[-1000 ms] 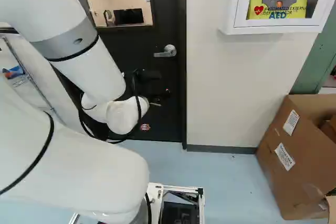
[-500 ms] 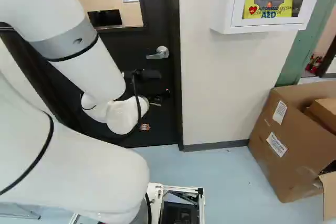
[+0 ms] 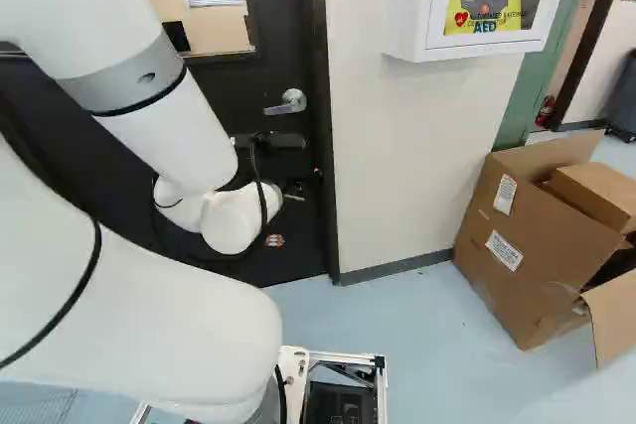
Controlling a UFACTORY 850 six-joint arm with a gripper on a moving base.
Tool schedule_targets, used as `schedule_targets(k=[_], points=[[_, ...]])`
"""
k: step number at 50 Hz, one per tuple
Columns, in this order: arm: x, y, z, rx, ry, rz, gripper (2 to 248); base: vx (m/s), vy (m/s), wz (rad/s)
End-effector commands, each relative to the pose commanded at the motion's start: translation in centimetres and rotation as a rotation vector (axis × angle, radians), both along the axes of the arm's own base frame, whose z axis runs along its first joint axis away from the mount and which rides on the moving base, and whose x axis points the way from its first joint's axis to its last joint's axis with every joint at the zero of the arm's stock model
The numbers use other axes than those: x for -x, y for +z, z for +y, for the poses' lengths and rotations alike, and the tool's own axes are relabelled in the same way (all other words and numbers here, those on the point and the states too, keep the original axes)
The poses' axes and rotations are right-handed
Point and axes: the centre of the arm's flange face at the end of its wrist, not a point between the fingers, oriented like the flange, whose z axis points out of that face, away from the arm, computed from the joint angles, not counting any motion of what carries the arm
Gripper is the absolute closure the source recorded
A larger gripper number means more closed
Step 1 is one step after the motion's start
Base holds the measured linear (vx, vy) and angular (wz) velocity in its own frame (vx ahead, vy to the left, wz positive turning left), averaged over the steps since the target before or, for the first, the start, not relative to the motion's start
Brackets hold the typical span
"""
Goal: Open the door and move inside
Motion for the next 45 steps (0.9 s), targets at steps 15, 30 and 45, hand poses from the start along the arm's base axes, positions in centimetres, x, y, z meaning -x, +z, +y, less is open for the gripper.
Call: schedule_targets(k=[15, 30, 45], points=[[0.00, 0.00, 0.00, 0.000, 0.000, 0.000, 3, -0.004, 0.137, -0.044], [0.00, 0.00, 0.00, 0.000, 0.000, 0.000, 3, -0.003, 0.103, -0.016], [0.00, 0.00, 0.00, 0.000, 0.000, 0.000, 3, 0.000, 0.000, 0.000]])
